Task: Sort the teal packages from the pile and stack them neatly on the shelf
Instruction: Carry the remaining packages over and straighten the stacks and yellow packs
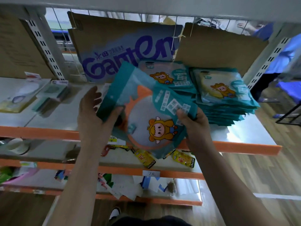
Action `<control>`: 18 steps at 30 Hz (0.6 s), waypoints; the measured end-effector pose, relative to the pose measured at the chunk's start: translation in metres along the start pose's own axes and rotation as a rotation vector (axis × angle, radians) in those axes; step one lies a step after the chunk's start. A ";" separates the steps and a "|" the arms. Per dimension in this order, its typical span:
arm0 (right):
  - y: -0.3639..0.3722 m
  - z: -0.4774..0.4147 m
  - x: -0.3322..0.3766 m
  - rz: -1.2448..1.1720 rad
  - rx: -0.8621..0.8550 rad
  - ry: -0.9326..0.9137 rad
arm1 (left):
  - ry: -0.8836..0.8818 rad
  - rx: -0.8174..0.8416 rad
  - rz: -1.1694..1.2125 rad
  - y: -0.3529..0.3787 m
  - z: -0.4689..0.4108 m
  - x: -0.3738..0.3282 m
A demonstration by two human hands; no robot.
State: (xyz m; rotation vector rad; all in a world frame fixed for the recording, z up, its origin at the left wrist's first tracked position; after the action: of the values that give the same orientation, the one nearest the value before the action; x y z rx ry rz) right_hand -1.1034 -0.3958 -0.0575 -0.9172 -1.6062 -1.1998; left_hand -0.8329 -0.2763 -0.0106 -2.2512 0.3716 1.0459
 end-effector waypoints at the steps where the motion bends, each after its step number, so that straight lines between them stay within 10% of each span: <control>1: -0.001 0.001 -0.001 -0.084 -0.029 0.005 | -0.049 -0.025 0.037 0.002 0.008 0.006; 7: 0.003 0.009 -0.005 -0.338 -0.175 0.002 | -0.249 0.026 0.502 0.039 0.039 0.027; 11: 0.005 0.014 -0.010 -0.401 -0.250 0.018 | -0.264 0.291 0.478 0.078 0.052 0.012; 18: -0.015 0.022 0.003 -0.181 -0.181 -0.067 | -0.236 0.235 0.441 0.068 0.031 -0.005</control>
State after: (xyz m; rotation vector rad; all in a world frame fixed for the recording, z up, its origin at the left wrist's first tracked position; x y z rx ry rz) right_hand -1.1232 -0.3785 -0.0620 -0.9490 -1.6823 -1.4738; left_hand -0.8875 -0.3090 -0.0504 -1.8518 0.8666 1.3919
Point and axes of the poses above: each hand's wrist, its own z-axis away from the middle knuckle, its own y-axis out of the palm, x = y × z, the point moved 10 cm from there along -z, towards the middle knuckle
